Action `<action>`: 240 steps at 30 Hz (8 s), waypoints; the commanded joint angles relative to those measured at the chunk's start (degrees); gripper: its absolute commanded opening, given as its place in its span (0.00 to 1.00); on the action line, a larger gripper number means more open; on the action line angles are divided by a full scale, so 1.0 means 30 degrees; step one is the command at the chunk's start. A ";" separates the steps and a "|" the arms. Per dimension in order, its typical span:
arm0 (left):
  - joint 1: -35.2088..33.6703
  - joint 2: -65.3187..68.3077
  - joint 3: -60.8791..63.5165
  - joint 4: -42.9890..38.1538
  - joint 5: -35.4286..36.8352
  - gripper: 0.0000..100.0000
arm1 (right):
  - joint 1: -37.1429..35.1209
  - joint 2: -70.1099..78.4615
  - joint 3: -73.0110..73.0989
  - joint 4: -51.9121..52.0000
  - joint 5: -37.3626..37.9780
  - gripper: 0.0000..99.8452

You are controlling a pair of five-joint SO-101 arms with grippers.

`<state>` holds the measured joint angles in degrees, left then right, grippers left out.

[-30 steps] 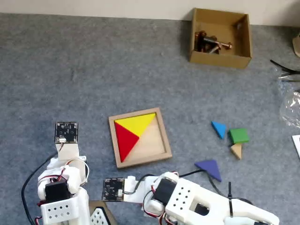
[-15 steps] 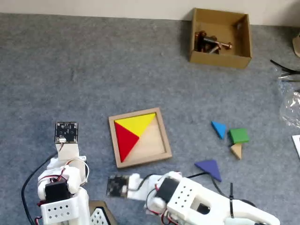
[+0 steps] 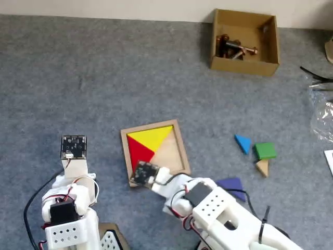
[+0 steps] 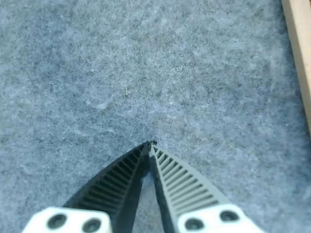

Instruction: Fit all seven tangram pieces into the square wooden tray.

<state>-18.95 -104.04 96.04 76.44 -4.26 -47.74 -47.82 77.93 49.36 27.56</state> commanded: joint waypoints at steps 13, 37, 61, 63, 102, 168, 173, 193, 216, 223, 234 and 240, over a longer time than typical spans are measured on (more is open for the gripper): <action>-0.0249 -0.0103 0.0366 0.0088 0.0176 0.01 | 0.3707 -0.0278 -0.0308 -0.0425 -0.0029 0.01; -0.0249 -0.0103 0.0366 0.0088 0.0176 0.01 | 0.7136 -0.0396 -0.0308 -0.0806 0.1055 0.01; -0.0249 -0.0103 0.0366 0.0088 0.0176 0.01 | 0.6637 -0.0396 -0.6374 0.3238 -0.5861 0.01; -0.0249 -0.0103 0.0366 0.0088 0.0176 0.01 | 0.6579 -0.0396 -0.6169 0.3150 -0.5949 0.01; -0.0249 -0.0103 0.0366 0.0088 0.0176 0.01 | 1.2234 -0.0425 -0.3502 0.1187 -0.4220 0.07; -0.0249 -0.0103 0.0366 0.0088 0.0176 0.01 | 0.6960 -0.0220 -0.0337 0.0425 0.1319 0.25; -0.0249 -0.0103 0.0366 0.0088 0.0176 0.01 | 0.6960 -0.0220 -0.0337 0.0396 0.1348 0.22; -0.0249 -0.0103 0.0366 0.0088 0.0176 0.01 | 0.6960 -0.0249 -0.0337 0.0396 0.1436 0.07; -0.0249 -0.0103 0.0366 0.0088 0.0176 0.01 | 0.9275 -0.0425 -0.1773 0.2711 -0.0615 0.01; -0.0249 -0.0103 0.0366 0.0088 0.0176 0.01 | 0.9304 -0.0425 -0.4147 0.4293 -0.0703 0.01; -0.0249 -0.0103 0.0366 0.0088 0.0176 0.01 | 0.9451 -0.0190 -0.6637 0.4117 -0.1670 0.01; -0.0249 -0.0103 0.0366 0.0088 0.0176 0.01 | 0.9392 0.0337 -0.7341 0.2300 -0.3341 0.01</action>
<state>-18.95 -104.04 96.04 76.44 -4.26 -20.22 -47.82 60.09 59.65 18.95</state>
